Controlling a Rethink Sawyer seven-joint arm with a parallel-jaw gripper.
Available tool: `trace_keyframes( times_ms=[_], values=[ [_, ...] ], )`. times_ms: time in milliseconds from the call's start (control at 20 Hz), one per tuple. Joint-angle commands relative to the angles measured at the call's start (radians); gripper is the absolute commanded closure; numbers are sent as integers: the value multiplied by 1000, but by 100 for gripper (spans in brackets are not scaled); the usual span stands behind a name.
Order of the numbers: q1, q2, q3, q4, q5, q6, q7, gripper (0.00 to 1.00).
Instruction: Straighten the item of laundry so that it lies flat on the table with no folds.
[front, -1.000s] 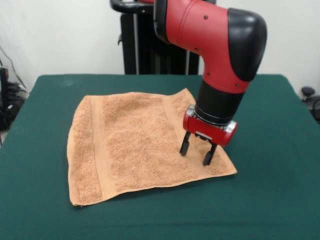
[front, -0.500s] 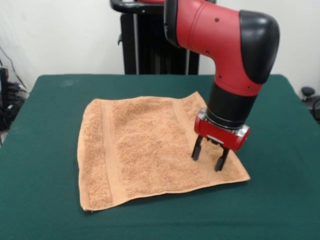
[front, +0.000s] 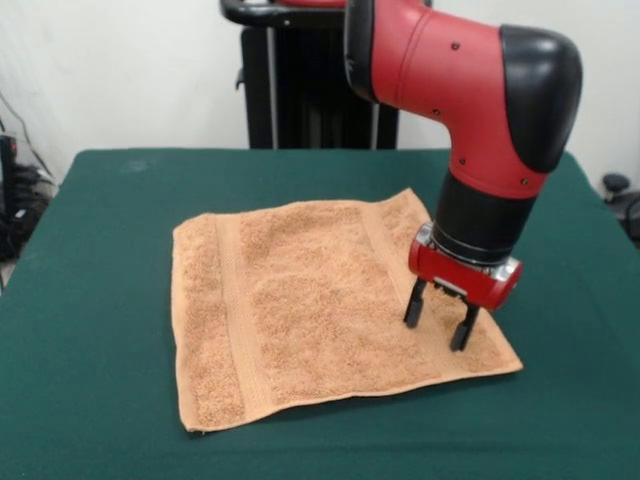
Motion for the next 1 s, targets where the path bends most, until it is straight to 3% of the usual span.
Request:
trace_keyframes(
  times_ms=[50,1000],
  values=[
    [53,87,189,-59,48,128,292,0],
    [62,85,189,-57,51,112,302,0]
  ],
)
